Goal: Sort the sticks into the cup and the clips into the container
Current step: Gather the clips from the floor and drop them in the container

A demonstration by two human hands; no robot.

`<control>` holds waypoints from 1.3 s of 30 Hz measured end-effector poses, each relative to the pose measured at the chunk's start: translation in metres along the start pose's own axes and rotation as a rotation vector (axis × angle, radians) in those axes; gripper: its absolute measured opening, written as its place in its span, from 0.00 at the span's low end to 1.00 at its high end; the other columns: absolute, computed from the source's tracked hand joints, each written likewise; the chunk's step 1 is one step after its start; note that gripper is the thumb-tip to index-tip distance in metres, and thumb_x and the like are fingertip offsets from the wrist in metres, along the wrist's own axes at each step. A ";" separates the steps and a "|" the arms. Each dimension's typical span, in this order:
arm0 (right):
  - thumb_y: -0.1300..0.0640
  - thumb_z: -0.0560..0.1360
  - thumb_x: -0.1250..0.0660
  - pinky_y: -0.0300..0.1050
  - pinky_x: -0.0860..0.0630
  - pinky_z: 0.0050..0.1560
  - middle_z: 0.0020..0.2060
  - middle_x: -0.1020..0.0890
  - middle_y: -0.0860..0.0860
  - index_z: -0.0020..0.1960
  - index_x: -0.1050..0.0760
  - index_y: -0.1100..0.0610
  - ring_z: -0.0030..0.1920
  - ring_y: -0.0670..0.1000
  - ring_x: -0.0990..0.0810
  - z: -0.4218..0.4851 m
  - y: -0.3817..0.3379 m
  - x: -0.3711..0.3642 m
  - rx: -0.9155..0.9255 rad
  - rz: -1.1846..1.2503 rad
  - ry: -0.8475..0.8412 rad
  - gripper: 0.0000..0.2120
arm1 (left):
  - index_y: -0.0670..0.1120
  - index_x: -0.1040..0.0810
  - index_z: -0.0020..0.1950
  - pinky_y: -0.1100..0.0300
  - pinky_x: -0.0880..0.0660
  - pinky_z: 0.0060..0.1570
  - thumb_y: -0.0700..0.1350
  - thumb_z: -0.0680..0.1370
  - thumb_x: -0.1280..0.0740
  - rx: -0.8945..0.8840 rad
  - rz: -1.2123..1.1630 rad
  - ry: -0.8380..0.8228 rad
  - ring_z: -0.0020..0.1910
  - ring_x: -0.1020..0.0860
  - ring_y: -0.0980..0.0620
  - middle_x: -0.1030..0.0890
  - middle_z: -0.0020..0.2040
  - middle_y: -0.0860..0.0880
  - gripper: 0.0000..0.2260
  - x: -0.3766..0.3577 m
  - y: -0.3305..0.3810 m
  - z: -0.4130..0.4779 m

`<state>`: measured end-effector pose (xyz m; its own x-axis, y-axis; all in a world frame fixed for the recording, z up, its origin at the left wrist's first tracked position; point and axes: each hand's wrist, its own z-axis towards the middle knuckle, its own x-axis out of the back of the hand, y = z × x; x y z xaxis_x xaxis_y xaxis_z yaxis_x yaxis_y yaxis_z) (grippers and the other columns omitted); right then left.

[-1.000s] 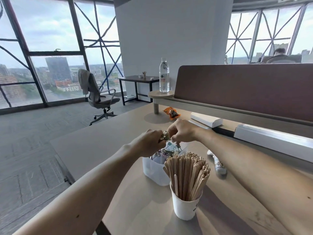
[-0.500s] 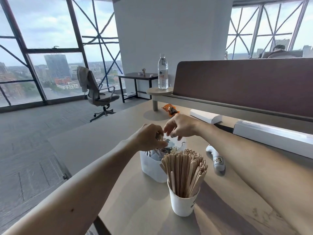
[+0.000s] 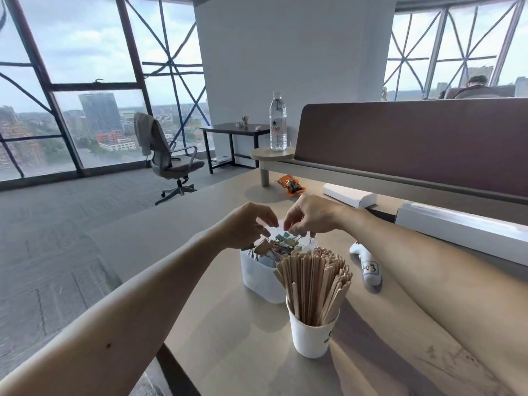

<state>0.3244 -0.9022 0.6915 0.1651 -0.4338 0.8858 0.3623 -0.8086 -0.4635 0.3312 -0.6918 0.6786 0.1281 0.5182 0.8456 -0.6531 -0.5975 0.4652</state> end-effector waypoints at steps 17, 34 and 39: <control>0.61 0.78 0.32 0.36 0.24 0.31 0.35 0.17 0.49 0.51 0.17 0.58 0.34 0.46 0.19 -0.010 -0.027 0.005 -0.020 -0.090 -0.001 0.06 | 0.46 0.20 0.51 0.65 0.23 0.43 0.34 0.75 0.29 0.037 -0.144 0.123 0.46 0.19 0.58 0.20 0.51 0.52 0.09 0.005 0.005 -0.024; 0.55 0.80 0.36 0.41 0.29 0.47 0.44 0.20 0.46 0.54 0.18 0.57 0.46 0.49 0.21 -0.018 -0.164 0.005 0.096 -0.368 0.097 0.10 | 0.44 0.18 0.44 0.60 0.31 0.35 0.45 0.78 0.33 0.133 0.252 0.438 0.29 0.26 0.56 0.25 0.29 0.52 0.07 0.084 0.003 -0.113; 0.52 0.81 0.37 0.48 0.23 0.48 0.42 0.16 0.54 0.47 0.19 0.60 0.45 0.55 0.18 -0.029 -0.229 -0.025 0.135 -0.403 0.119 0.14 | 0.46 0.21 0.43 0.51 0.25 0.47 0.47 0.80 0.35 0.193 0.302 0.413 0.39 0.26 0.49 0.20 0.36 0.46 0.09 0.103 -0.011 -0.175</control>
<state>0.2112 -0.7178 0.7751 -0.1179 -0.1435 0.9826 0.4937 -0.8670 -0.0674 0.2210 -0.5242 0.7145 -0.3730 0.4798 0.7941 -0.4615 -0.8385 0.2898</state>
